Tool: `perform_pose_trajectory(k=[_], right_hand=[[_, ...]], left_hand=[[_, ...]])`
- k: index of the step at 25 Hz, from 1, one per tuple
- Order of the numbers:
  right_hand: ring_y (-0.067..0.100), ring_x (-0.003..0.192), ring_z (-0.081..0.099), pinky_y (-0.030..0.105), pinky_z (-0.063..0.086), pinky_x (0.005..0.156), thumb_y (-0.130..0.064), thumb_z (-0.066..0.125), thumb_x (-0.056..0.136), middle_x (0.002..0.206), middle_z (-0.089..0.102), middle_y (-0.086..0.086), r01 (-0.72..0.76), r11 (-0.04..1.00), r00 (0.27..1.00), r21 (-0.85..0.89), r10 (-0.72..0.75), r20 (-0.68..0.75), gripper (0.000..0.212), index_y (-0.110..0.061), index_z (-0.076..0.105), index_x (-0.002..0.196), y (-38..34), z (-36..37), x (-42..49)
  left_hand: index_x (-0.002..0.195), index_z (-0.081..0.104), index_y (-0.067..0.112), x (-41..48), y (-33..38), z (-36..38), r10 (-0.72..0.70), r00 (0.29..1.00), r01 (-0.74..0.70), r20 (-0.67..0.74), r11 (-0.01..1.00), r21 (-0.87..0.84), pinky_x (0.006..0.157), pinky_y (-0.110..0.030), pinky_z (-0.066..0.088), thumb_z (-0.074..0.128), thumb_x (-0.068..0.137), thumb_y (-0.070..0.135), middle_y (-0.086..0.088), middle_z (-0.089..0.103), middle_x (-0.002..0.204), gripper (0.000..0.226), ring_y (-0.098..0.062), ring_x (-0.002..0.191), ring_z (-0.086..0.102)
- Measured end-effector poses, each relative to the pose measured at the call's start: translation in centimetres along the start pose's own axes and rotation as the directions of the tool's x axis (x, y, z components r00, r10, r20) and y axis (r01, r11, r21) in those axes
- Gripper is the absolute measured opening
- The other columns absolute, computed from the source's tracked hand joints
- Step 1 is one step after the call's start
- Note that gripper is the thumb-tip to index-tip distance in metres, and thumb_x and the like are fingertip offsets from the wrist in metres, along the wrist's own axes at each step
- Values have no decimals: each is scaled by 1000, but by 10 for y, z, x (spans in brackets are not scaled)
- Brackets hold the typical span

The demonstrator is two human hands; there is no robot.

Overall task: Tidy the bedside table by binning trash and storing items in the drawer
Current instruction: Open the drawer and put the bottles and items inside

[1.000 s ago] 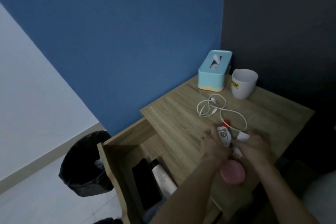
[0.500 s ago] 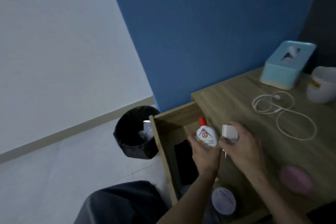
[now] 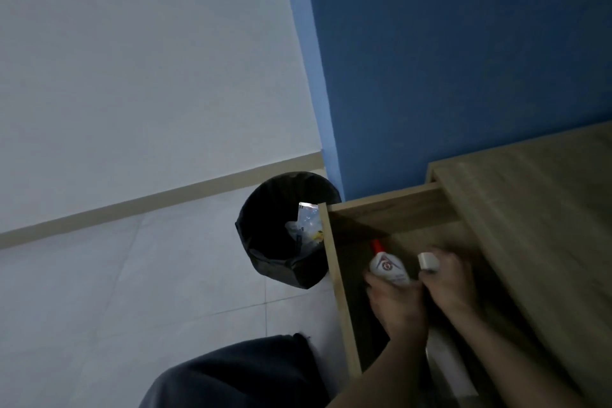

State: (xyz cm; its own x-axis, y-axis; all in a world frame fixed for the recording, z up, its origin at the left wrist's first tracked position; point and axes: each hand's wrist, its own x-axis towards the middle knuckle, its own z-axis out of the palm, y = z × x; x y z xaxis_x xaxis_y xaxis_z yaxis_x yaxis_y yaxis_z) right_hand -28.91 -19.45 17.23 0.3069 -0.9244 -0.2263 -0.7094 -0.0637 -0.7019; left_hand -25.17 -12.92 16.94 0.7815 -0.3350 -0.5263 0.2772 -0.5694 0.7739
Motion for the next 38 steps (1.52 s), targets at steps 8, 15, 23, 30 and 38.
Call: perform_pose_trajectory(k=[8, 15, 23, 30, 38], right_hand=[[32, 113, 54, 33, 41, 94, -11, 53, 87, 119, 63, 17, -4, 1000, 993, 21, 1, 122, 32, -10, 61, 118, 7, 30, 29], [24, 121, 51, 29, 38, 99, -8, 55, 85, 130, 57, 9, 53, 993, 998, 106, -56, 34, 43, -13, 53, 128, -33, -27, -16], [35, 89, 65, 34, 50, 78, 1, 50, 65, 97, 69, 19, 203, 976, 893, -81, -219, -394, 39, -3, 65, 101, 11, -157, -110], [28, 130, 33, 37, 34, 101, -55, 48, 84, 144, 36, 9, -203, 903, 943, -379, 76, -324, 66, -19, 35, 137, 77, -222, -187], [22, 130, 35, 24, 33, 100, -45, 61, 78, 140, 35, 6, -197, 940, 968, -279, 141, -210, 68, -19, 34, 135, 93, -233, -182]], left_hand=[[145, 18, 26, 31, -1, 7, 143, 988, -128, -64, 972, 196, 112, -41, 31, 64, 79, 45, -1, 25, 150, 82, -19, 137, 31], [138, 33, 19, -17, 35, -14, 456, 888, -400, -52, 824, 401, 105, -35, 36, 51, 90, 29, -7, 30, 143, 52, -20, 129, 35], [118, 54, 14, -122, 36, 34, 723, 551, -833, 416, 502, 231, 92, -37, 46, 54, 83, 22, -7, 45, 127, 36, -24, 114, 50], [137, 38, 24, -174, 27, 84, 565, 365, -927, 740, 295, 233, 110, -40, 30, 51, 79, 17, -6, 31, 148, 60, -28, 131, 36], [139, 31, 42, -169, 64, 125, 399, 306, -914, 864, -129, 384, 104, -53, 27, 46, 91, 23, 8, 22, 154, 54, -26, 135, 25]])
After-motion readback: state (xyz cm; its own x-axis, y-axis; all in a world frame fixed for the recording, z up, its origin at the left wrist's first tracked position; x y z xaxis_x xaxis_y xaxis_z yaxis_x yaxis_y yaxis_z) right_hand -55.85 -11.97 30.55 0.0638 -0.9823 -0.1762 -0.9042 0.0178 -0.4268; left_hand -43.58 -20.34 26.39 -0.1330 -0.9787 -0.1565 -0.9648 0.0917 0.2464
